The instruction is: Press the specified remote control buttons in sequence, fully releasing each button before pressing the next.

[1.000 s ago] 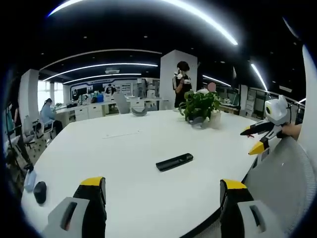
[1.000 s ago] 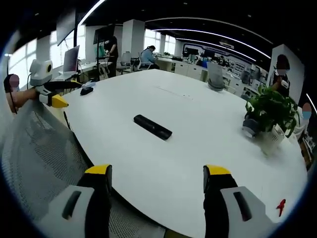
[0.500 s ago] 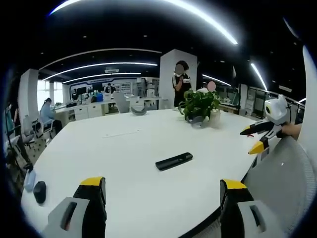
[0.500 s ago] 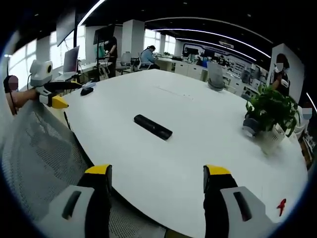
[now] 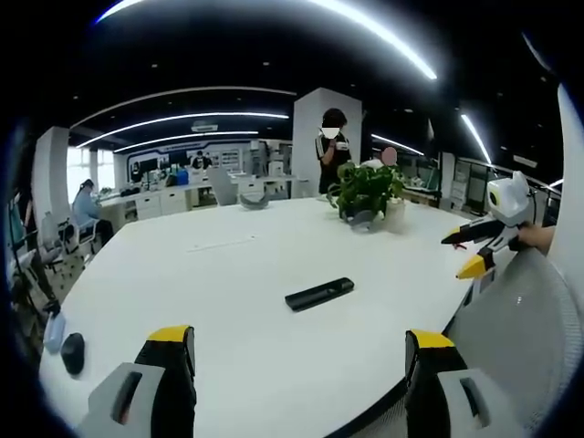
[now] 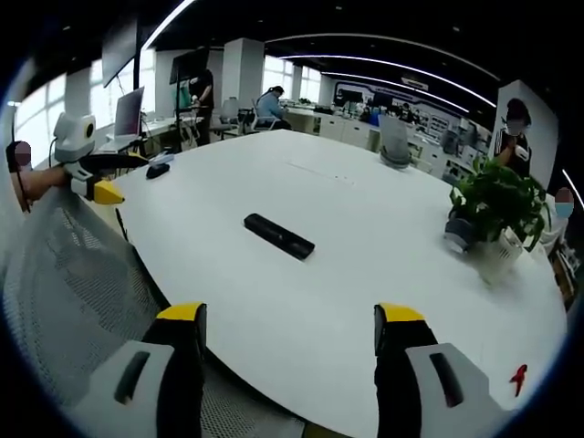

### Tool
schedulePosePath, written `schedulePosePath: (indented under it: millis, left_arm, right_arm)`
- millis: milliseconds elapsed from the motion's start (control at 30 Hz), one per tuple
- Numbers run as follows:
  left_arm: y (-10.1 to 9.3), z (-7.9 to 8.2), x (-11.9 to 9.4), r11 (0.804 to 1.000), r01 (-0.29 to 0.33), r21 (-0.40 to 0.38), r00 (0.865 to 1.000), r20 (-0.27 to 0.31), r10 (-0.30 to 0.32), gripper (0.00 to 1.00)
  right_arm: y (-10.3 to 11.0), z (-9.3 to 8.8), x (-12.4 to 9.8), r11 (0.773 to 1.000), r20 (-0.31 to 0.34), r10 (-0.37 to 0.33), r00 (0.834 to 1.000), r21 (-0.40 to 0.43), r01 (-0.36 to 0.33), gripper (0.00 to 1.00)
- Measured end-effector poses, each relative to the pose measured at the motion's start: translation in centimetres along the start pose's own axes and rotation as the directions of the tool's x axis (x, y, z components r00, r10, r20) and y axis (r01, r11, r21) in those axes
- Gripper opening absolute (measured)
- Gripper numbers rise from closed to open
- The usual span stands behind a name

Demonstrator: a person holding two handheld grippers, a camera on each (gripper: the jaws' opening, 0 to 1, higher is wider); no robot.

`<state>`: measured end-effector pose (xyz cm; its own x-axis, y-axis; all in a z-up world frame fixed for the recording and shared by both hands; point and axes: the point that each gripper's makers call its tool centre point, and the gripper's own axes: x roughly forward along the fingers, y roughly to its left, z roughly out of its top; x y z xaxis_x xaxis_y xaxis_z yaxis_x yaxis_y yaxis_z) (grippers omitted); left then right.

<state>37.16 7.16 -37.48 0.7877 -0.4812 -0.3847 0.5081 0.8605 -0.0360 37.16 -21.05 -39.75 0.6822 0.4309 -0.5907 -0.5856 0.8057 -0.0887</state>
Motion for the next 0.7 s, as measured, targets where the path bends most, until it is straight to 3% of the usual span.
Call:
schedulePosePath:
  millis: [267, 367, 467, 567, 700]
  left_arm:
    - [-0.1, -0.2, 0.0, 1.000, 0.006, -0.001, 1.000, -0.010, -0.006, 1.00]
    - [-0.8, -0.1, 0.1, 0.996, 0.059, -0.066, 0.998, 0.003, -0.059, 1.00]
    - [-0.8, 0.1, 0.0, 0.996, 0.066, -0.053, 0.998, 0.009, -0.065, 1.00]
    - [-1.5, -0.6, 0.2, 0.994, 0.106, -0.034, 0.993, -0.046, -0.107, 1.00]
    - [-1.8, -2.0, 0.6, 0.985, 0.165, 0.059, 0.974, -0.166, -0.153, 1.00]
  right_arm:
    - [-0.1, 0.0, 0.0, 1.000, 0.000, -0.003, 1.000, -0.004, 0.003, 0.77]
    - [-0.1, 0.1, 0.0, 1.000, 0.000, -0.003, 1.000, -0.009, 0.003, 0.76]
    - [-0.1, 0.1, 0.0, 1.000, 0.002, -0.004, 1.000, -0.005, 0.004, 0.77]
    - [-0.2, 0.2, 0.0, 1.000, 0.005, -0.004, 1.000, -0.004, 0.004, 0.77]
    - [-0.2, 0.0, 0.1, 1.000, -0.006, -0.005, 1.000, -0.016, 0.005, 0.78]
